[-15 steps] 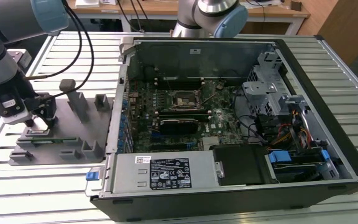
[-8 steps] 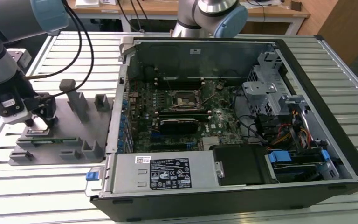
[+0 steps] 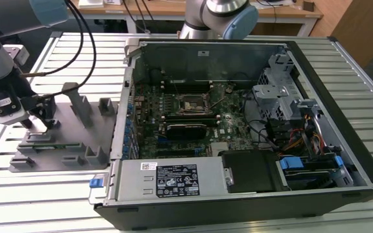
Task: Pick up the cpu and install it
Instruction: 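Pick up the cpu and move it towards the insertion slot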
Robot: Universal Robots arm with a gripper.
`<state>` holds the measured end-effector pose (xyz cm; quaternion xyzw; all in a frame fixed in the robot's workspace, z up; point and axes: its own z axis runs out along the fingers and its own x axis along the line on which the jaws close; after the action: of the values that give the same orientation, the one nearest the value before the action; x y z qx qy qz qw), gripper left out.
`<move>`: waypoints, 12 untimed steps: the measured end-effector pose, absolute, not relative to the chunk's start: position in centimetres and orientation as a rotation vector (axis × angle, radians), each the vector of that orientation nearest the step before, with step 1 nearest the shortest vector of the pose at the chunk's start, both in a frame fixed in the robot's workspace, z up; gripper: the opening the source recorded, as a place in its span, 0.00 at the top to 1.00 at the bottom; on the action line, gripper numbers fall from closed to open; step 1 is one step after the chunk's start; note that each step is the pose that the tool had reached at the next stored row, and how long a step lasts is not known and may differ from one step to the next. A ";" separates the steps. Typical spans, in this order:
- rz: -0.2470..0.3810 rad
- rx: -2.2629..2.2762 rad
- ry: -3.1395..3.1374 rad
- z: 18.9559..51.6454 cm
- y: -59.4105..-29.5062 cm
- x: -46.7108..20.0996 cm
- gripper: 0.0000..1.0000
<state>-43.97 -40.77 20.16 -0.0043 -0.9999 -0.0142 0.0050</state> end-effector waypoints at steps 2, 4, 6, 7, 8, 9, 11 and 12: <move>-0.044 -0.013 -3.131 20.6 -40.8 -44.0 0.47; -0.044 -0.013 -3.131 20.9 -40.8 -44.0 0.47; -0.045 -0.013 -3.131 21.0 -40.8 -44.0 0.47; -0.044 -0.013 -3.131 21.1 -40.8 -44.0 0.47; -0.043 -0.013 -3.132 21.2 -40.8 -44.0 0.47; -0.041 -0.013 -3.133 21.4 -40.8 -44.0 0.47; -0.041 -0.013 -3.133 21.5 -40.8 -44.0 0.47; -0.041 -0.013 -3.133 21.5 -40.8 -44.0 0.47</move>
<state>-43.99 -40.77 21.48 -0.0043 -0.9999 -0.0132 0.0040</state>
